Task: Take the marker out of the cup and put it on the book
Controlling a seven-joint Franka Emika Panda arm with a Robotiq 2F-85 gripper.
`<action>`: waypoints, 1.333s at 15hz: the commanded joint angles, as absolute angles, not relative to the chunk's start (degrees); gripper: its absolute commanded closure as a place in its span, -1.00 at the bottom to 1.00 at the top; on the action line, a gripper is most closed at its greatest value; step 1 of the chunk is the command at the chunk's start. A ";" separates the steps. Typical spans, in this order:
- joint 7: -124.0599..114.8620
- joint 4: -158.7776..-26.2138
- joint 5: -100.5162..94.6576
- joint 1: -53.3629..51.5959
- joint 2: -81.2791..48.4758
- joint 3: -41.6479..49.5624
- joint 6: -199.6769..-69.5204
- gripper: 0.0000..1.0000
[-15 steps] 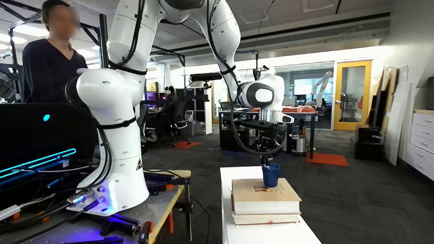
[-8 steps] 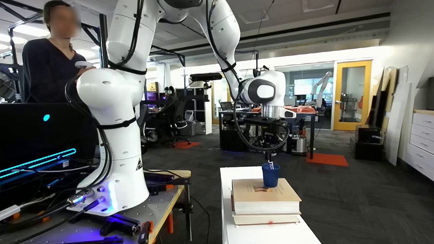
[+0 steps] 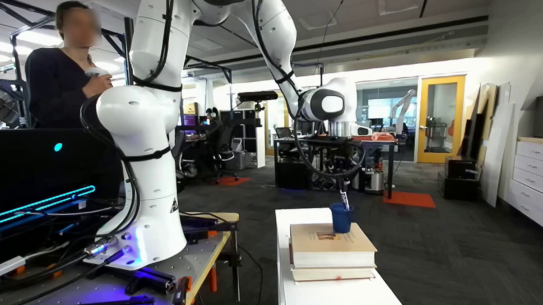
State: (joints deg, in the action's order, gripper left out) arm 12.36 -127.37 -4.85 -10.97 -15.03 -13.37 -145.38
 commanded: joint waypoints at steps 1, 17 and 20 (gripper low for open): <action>11.02 -129.88 -5.11 -11.26 -9.70 -13.13 -143.62 0.84; 3.97 -135.76 -7.86 -9.07 -0.73 -8.64 -142.45 0.84; 0.41 -136.10 -9.68 -9.01 -0.75 -7.91 -140.20 0.85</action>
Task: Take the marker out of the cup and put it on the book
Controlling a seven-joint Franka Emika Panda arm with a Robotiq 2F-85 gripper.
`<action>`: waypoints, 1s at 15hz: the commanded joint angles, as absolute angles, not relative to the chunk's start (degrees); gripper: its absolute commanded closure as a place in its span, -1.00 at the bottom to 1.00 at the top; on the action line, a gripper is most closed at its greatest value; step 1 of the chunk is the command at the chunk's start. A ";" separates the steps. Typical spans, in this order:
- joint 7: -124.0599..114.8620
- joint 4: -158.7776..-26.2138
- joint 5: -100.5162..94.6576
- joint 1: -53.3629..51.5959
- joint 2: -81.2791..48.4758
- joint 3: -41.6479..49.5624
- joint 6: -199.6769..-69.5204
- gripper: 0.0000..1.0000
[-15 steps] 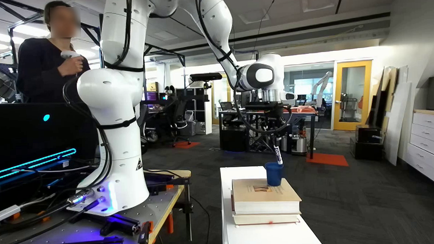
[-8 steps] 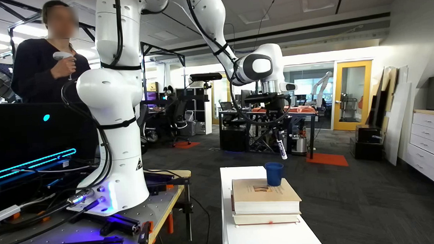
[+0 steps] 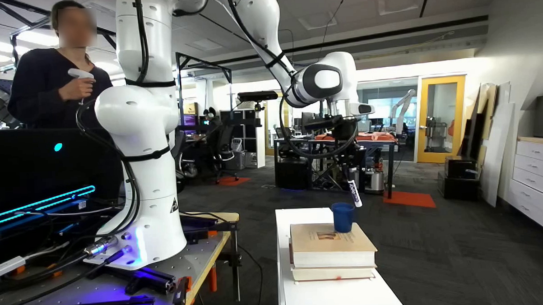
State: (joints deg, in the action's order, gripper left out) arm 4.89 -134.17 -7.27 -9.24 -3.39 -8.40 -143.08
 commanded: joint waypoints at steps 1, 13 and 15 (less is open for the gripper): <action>-0.11 -136.19 -9.66 -8.99 -0.77 -7.85 -139.64 0.84; 2.98 -146.05 -2.25 -8.77 0.20 -8.63 -156.22 0.84; 1.08 -147.86 -3.79 -8.79 0.14 -8.25 -158.76 0.84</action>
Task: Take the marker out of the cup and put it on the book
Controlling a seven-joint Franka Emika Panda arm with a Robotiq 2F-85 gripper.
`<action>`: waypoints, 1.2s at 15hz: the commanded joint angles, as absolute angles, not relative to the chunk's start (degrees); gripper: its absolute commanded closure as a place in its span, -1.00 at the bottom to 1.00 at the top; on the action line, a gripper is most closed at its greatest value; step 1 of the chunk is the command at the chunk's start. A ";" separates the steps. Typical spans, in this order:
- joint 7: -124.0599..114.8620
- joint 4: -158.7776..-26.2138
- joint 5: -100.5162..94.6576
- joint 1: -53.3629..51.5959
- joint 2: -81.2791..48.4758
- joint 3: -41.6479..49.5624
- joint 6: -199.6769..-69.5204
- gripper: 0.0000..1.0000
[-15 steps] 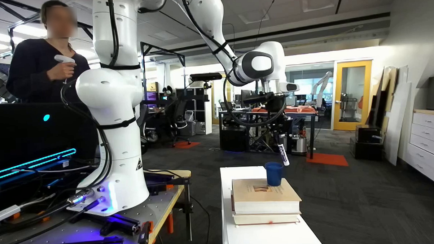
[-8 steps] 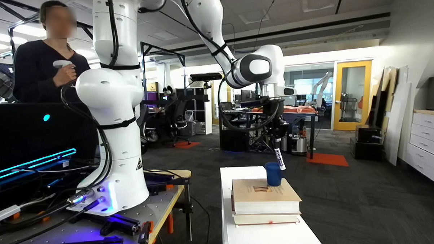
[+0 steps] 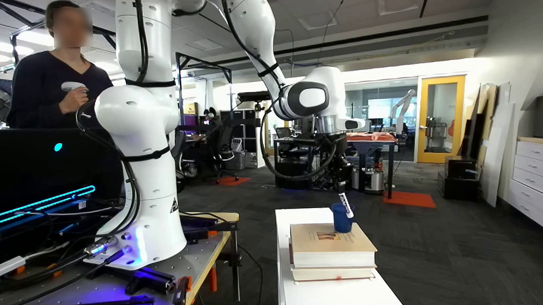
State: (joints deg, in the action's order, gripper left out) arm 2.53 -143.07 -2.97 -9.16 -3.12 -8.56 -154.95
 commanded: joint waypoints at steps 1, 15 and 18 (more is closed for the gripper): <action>-0.04 -148.75 -4.25 -8.90 -0.07 -8.18 -160.28 0.84; -17.51 -154.13 -18.30 -9.99 -3.16 -6.43 -168.17 0.85; -19.08 -153.79 -18.05 -10.01 -3.54 -7.57 -165.55 0.85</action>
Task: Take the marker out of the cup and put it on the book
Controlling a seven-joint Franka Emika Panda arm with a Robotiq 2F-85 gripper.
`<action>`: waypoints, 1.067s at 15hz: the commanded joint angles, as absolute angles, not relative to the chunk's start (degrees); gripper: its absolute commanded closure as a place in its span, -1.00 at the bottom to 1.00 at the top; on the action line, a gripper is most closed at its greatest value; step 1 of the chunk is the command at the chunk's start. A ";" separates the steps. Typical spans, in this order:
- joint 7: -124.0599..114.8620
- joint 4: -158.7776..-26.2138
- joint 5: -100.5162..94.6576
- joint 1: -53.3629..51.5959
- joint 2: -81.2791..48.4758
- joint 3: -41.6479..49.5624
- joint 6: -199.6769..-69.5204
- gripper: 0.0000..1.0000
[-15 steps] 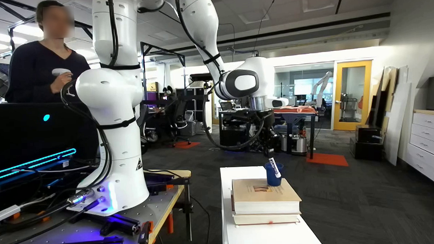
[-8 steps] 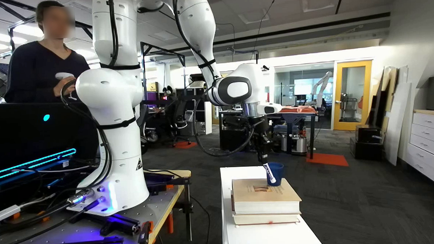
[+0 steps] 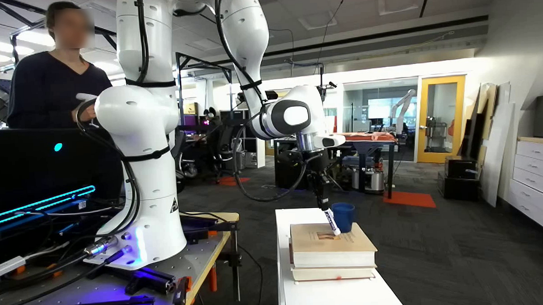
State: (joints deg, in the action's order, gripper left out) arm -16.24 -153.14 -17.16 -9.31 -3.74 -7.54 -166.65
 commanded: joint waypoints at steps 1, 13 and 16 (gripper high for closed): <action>-18.45 -153.57 -16.85 -10.15 -3.61 -8.05 -163.90 0.85; -8.96 -140.66 -2.61 -11.40 -6.80 -11.17 -130.99 0.85; -5.63 -134.91 -1.64 -11.26 -10.26 -11.15 -124.93 0.85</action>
